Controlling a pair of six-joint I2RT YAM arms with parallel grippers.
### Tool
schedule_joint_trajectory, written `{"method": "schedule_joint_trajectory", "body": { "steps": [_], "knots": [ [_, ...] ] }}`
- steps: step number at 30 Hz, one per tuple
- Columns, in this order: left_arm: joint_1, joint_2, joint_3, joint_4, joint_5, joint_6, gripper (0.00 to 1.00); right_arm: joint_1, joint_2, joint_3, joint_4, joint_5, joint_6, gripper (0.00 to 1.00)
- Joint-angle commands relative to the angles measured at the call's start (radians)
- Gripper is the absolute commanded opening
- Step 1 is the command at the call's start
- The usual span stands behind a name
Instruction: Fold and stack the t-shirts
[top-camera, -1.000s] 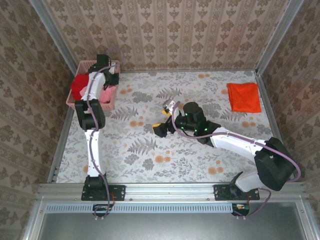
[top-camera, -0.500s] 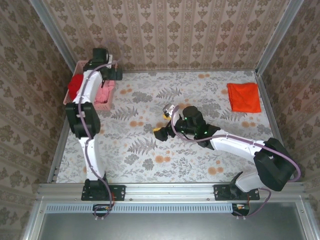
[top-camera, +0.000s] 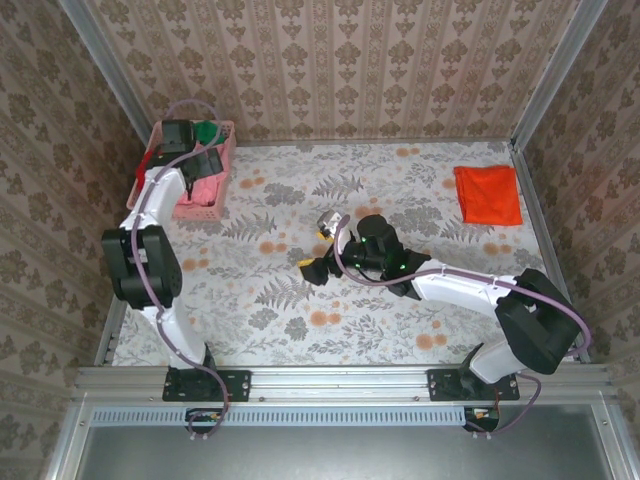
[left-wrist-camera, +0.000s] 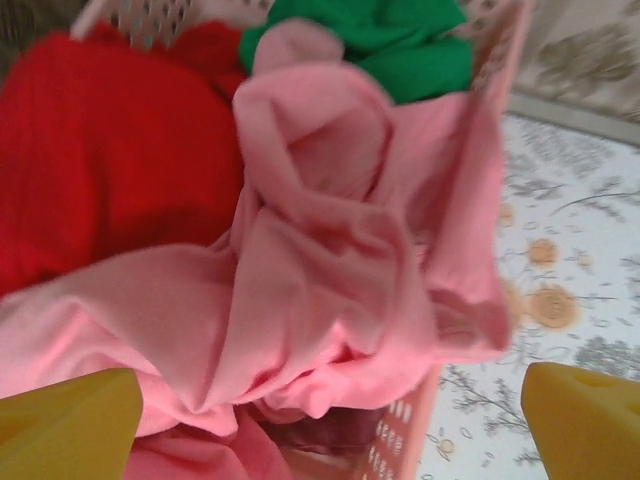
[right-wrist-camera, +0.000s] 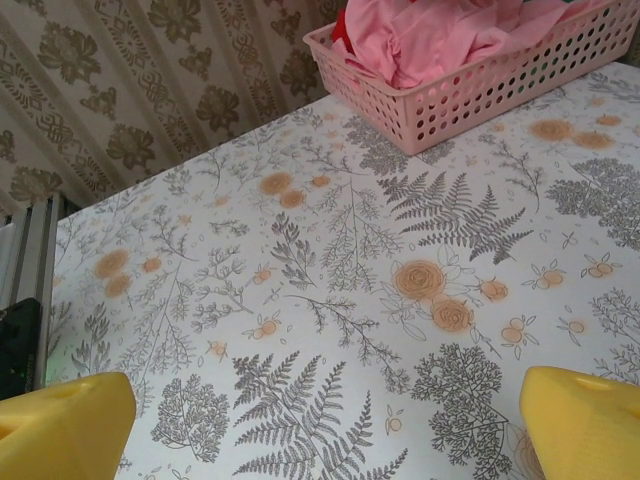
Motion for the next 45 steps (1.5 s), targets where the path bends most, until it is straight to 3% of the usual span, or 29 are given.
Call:
{"method": "schedule_joint_trajectory", "body": {
  "steps": [1,6,8,10,11,21,28,39,45],
  "knots": [
    [0.015,0.064,0.034,-0.011,-0.008,-0.073,0.92,0.009,0.001,0.034,0.029,-0.019,-0.003,1.0],
    [0.025,0.166,0.121,-0.043,0.018,-0.106,0.64,0.009,-0.006,0.029,0.022,-0.008,-0.004,1.0],
    [0.024,0.186,0.135,-0.037,0.021,-0.116,0.4,0.009,-0.011,0.029,0.018,-0.007,-0.005,1.0],
    [0.024,0.185,0.13,-0.01,0.03,-0.122,0.07,0.01,-0.019,0.029,0.01,-0.007,-0.009,1.0],
    [0.024,0.177,0.128,-0.007,0.036,-0.124,0.0,0.011,-0.022,0.027,0.007,-0.005,-0.01,1.0],
    [-0.016,-0.128,0.027,0.059,-0.049,-0.061,0.0,0.009,-0.033,0.003,0.011,0.013,-0.008,1.0],
    [-0.066,-0.259,0.114,0.005,-0.058,0.006,0.0,0.008,-0.031,0.001,0.02,0.004,0.0,1.0],
    [-0.188,-0.304,0.315,-0.096,-0.059,0.083,0.0,0.009,-0.062,-0.03,0.034,0.01,0.021,1.0],
    [-0.324,-0.308,0.327,-0.101,-0.044,0.084,0.0,0.006,-0.109,-0.046,0.019,0.054,0.023,1.0]
  ]
}}
